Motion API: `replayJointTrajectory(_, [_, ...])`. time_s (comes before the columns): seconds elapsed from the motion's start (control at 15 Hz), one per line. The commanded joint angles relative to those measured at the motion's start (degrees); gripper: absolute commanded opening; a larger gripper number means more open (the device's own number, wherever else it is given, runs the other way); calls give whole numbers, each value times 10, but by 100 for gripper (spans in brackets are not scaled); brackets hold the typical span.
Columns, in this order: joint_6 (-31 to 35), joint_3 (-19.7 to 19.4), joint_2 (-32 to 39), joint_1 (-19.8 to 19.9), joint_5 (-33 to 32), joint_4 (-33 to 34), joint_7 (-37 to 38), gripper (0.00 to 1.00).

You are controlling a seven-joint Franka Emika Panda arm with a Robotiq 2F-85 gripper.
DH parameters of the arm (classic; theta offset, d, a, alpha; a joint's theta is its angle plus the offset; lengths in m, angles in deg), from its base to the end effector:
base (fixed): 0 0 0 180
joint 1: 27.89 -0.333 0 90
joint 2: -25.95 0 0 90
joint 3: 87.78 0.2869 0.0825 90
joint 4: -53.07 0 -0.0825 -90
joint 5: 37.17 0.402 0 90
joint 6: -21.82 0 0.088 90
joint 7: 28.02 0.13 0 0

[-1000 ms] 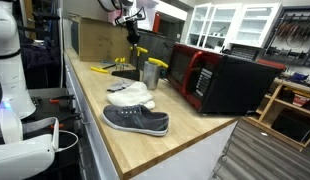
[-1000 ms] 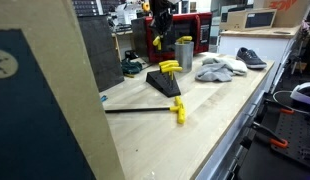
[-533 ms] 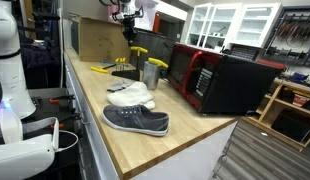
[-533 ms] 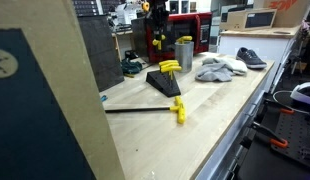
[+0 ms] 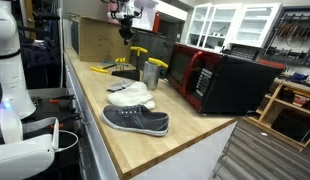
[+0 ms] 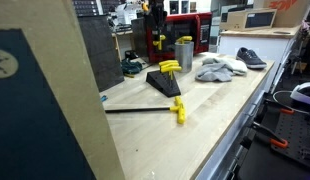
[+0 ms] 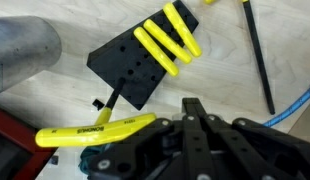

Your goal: Remove the black object from the tin and put it on the black stand

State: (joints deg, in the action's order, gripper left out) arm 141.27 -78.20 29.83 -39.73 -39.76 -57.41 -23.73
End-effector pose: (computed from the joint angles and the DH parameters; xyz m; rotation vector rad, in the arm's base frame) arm 0.5611 0.2157 0.4019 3.0901 0.4964 0.1473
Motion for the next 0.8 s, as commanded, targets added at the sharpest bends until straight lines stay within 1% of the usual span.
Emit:
replayJointTrajectory(0.0, [-36, 2, -16, 8, 22, -9, -42, 0])
replayJointTrajectory(0.2, [-56, 0, -10, 10, 8, -9, -50, 0])
replayJointTrajectory(0.33, [-63, -3, -5, 12, -6, -11, -42, 0])
replayJointTrajectory(0.73, [-30, -10, 18, 15, -89, -3, 8, 0])
